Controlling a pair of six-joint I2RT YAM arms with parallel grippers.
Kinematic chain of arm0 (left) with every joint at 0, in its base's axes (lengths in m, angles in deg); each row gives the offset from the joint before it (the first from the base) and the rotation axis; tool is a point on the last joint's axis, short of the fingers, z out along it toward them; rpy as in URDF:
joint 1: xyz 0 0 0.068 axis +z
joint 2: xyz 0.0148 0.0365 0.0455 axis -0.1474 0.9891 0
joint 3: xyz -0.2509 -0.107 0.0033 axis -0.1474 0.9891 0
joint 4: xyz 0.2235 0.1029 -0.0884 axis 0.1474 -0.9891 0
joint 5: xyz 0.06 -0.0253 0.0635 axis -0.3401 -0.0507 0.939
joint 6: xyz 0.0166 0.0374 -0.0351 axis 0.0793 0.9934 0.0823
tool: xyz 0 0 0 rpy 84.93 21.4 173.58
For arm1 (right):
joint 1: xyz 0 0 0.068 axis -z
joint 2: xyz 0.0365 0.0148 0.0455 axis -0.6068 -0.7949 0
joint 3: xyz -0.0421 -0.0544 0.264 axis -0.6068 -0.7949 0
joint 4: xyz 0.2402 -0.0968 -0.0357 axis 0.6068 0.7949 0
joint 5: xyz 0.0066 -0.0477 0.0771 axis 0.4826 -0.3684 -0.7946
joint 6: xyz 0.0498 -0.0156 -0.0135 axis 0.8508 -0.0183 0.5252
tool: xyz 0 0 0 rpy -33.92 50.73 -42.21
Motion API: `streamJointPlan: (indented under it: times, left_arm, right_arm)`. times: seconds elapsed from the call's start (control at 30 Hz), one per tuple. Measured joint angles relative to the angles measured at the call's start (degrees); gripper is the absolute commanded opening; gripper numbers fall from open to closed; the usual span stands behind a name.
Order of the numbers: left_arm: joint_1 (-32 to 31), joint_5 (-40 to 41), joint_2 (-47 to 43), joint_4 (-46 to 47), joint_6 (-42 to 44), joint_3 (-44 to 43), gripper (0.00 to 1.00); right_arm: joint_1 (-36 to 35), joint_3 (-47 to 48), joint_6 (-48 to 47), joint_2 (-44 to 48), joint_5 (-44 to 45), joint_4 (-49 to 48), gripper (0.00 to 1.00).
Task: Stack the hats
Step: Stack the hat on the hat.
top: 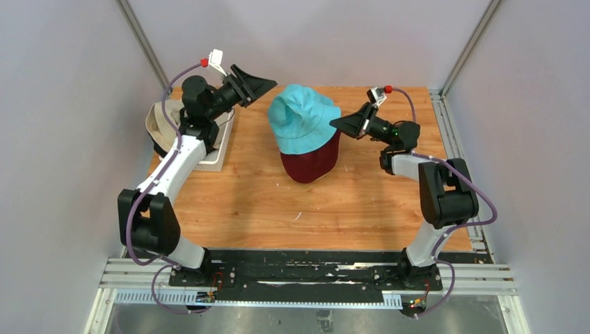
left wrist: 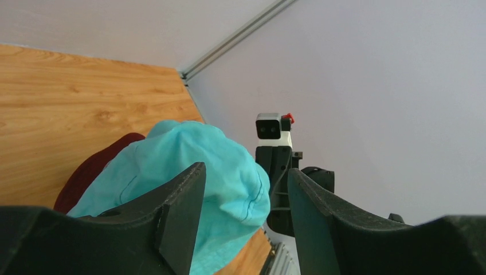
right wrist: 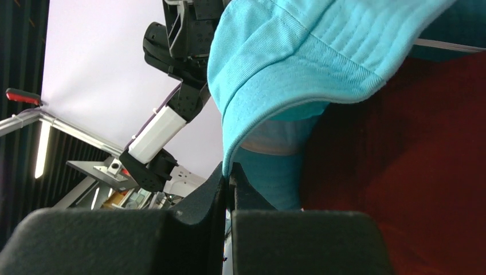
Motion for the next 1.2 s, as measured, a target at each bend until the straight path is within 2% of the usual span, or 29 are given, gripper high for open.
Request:
streamJointPlan:
  times: [1.2]
  left_arm:
    - [-1.57, -1.11, 0.07, -0.15, 1.09, 1.55, 0.60]
  right_arm:
    - [8.59, -13.14, -1.68, -0.04, -4.11, -0.66, 0.01]
